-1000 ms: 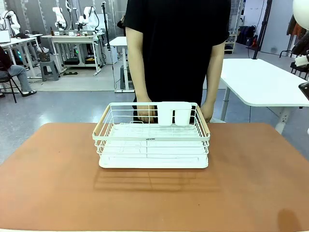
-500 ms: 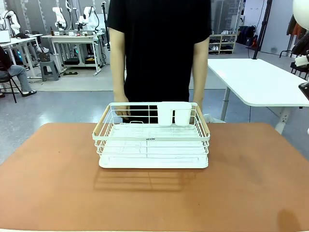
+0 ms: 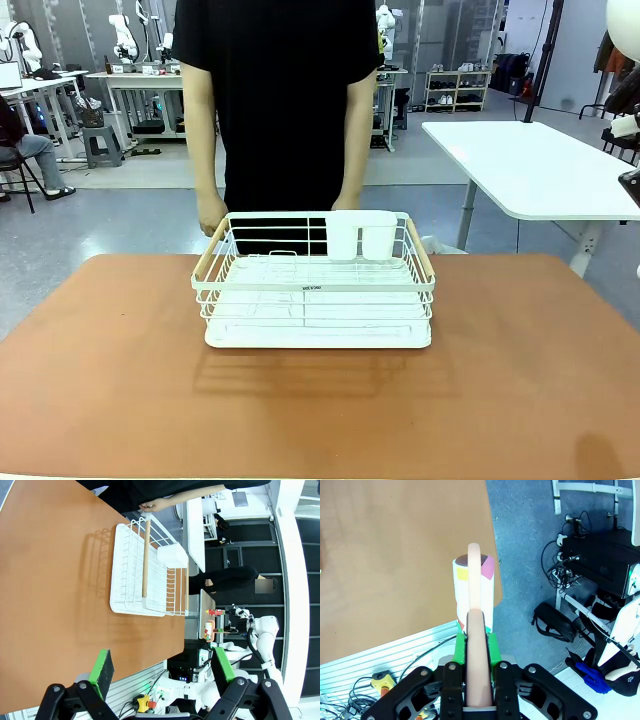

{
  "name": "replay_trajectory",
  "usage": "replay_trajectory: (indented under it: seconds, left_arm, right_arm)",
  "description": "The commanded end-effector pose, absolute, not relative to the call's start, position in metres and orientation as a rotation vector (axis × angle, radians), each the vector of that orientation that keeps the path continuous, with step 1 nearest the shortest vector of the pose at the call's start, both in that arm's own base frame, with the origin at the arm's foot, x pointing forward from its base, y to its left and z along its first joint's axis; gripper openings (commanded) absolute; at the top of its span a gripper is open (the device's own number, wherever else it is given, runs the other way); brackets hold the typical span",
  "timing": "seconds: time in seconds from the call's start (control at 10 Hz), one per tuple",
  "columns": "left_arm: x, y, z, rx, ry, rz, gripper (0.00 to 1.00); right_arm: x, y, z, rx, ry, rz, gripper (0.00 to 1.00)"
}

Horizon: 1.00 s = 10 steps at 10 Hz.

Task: Clean the table.
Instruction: Place the Lint Roller down when the Dish drying rack is positioned in the middle of the table.

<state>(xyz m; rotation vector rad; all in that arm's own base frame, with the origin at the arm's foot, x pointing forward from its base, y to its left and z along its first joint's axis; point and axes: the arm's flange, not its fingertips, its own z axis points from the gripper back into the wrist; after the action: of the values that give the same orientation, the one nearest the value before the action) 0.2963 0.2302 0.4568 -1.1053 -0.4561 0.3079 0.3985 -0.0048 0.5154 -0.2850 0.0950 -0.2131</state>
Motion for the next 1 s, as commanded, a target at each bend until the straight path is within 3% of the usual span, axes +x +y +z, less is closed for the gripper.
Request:
replay_trajectory:
  seconds: [0.0, 0.4, 0.6, 0.9]
  left_arm:
    - [0.295, 0.232, 0.460, -1.125, -0.478, 0.290, 1.00]
    - [0.295, 0.232, 0.460, -1.125, -0.478, 0.290, 1.00]
    - [0.295, 0.232, 0.460, -1.125, -0.478, 0.290, 1.00]
    - [0.295, 0.232, 0.460, -1.125, -0.478, 0.290, 1.00]
  right_arm:
    - [0.399, -0.003, 0.517, -0.281, 0.076, -0.238, 0.21]
    - [0.398, -0.005, 0.515, -0.285, 0.095, -0.213, 0.21]
    - [0.416, 0.005, 0.525, -0.054, -0.014, -0.936, 0.21]
    - [0.418, 0.002, 0.525, 0.027, -0.104, -1.391, 0.21]
